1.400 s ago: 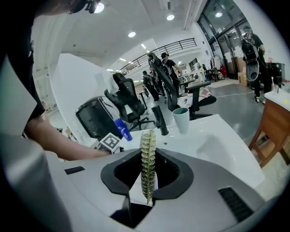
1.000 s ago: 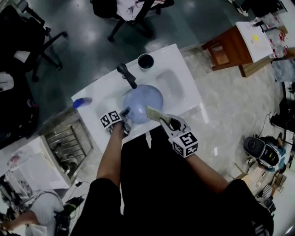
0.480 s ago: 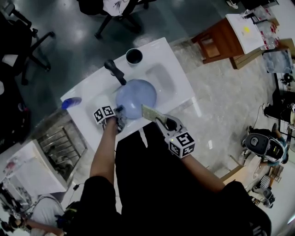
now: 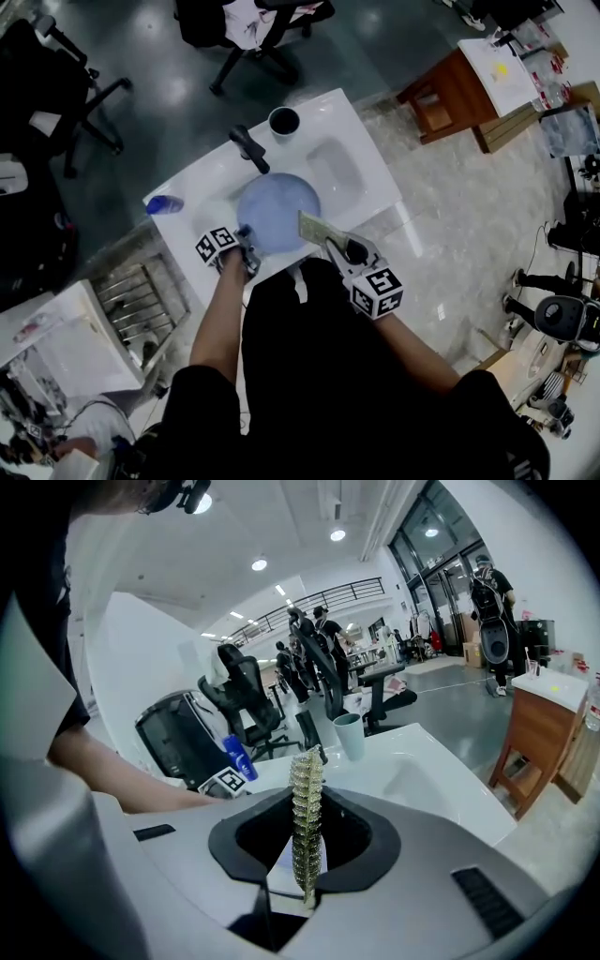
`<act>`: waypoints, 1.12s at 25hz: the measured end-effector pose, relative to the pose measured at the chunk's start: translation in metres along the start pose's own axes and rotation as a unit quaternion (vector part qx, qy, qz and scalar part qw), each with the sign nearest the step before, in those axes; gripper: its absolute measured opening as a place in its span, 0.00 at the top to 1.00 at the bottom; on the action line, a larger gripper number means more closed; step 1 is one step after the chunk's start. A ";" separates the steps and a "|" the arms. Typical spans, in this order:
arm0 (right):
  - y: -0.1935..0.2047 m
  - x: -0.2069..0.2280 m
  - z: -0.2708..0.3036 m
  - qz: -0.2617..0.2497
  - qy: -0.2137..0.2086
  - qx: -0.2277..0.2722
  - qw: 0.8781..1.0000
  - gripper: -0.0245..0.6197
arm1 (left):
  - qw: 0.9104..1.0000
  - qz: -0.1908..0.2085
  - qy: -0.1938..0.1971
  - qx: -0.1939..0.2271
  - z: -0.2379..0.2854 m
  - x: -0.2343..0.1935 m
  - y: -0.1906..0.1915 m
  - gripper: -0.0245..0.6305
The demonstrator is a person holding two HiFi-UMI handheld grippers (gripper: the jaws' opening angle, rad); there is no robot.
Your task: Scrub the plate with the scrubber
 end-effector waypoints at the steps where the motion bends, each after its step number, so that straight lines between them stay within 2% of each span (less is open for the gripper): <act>1: -0.002 -0.003 -0.002 -0.001 -0.003 0.004 1.000 0.86 | 1.000 0.008 -0.001 0.005 -0.008 0.002 0.002 0.93; 4: -0.013 -0.019 0.002 -0.008 -0.022 0.022 0.999 0.86 | 0.999 0.027 0.000 0.021 -0.031 0.007 0.004 0.93; 7: -0.023 -0.045 0.014 -0.017 -0.064 0.032 0.997 0.86 | 0.998 0.037 0.006 0.040 -0.053 0.012 0.005 0.93; 10: -0.025 -0.077 0.026 -0.028 -0.110 0.029 0.993 0.86 | 0.997 0.040 0.022 0.061 -0.076 0.021 0.011 0.93; 14: -0.023 -0.115 0.048 -0.059 -0.160 0.015 0.985 0.86 | 0.994 0.064 0.045 0.079 -0.099 0.041 0.011 0.93; 19: -0.011 -0.144 0.080 -0.080 -0.198 -0.025 0.977 0.86 | 0.989 0.080 0.067 0.100 -0.122 0.061 0.009 0.93; 28: -0.014 -0.177 0.098 -0.141 -0.226 -0.037 0.963 0.86 | 0.984 0.091 0.086 0.125 -0.153 0.076 0.006 0.93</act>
Point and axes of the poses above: the fingertips, and each gripper's own axes: z forward along the fingers, x to its right, y out of its underside, the point moved 2 cm from there along -z, backward along the fingers, and after that the axes turned 11 degrees about y, right-handed, at the moved point
